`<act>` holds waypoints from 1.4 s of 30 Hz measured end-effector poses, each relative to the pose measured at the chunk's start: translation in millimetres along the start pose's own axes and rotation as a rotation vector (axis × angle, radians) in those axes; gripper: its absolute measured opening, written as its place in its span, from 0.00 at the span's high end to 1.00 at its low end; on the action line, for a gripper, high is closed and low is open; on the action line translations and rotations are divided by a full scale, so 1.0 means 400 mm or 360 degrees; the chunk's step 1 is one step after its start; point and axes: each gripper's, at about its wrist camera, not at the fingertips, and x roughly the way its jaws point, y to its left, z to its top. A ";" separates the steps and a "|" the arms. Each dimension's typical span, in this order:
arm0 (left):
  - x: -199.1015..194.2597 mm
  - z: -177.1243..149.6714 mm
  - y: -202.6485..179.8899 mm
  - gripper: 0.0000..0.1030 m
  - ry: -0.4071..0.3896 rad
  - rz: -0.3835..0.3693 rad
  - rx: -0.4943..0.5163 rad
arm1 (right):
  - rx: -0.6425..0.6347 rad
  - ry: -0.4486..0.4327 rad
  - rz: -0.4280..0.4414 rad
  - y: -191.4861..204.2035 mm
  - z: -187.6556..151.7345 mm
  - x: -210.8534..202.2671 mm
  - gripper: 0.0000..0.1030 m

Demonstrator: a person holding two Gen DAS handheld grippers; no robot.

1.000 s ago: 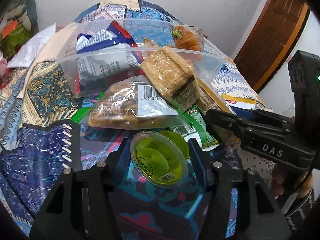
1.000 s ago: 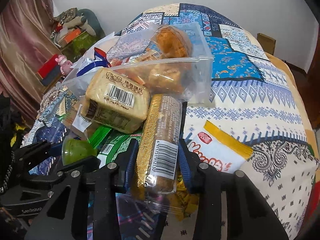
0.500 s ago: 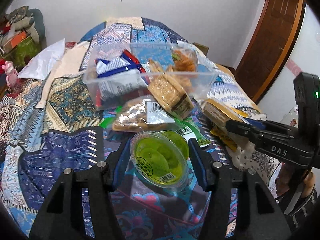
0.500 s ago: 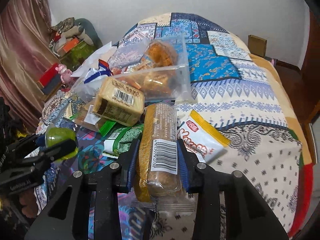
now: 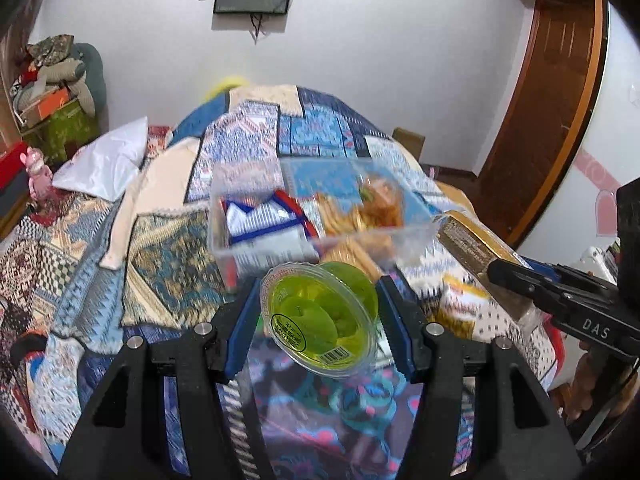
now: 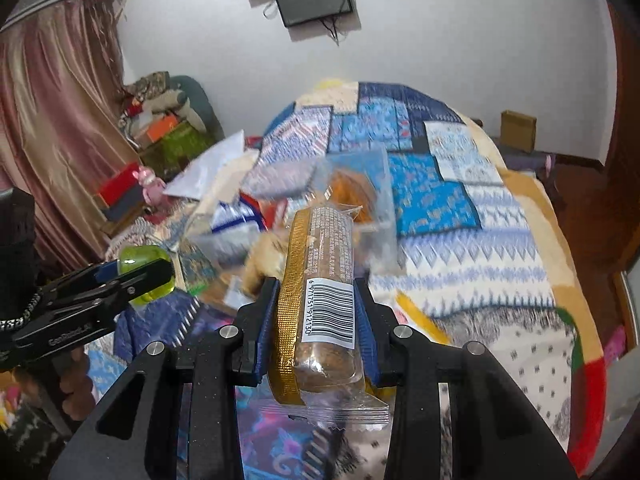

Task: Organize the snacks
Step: 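Lower the wafer bar and green jelly cup into the clear box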

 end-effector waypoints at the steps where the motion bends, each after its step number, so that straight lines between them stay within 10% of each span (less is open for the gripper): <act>1: 0.001 0.012 0.003 0.44 -0.0012 0.0003 0.0002 | -0.0003 -0.0008 0.0008 0.005 0.008 0.004 0.68; 24: 0.245 0.221 0.117 0.44 -0.0039 0.0136 0.0039 | -0.0079 0.0063 0.0133 0.059 0.168 0.260 0.68; 42: 0.412 0.221 0.164 0.44 0.0109 0.0157 -0.0033 | -0.0203 0.0198 0.0103 0.085 0.164 0.388 0.66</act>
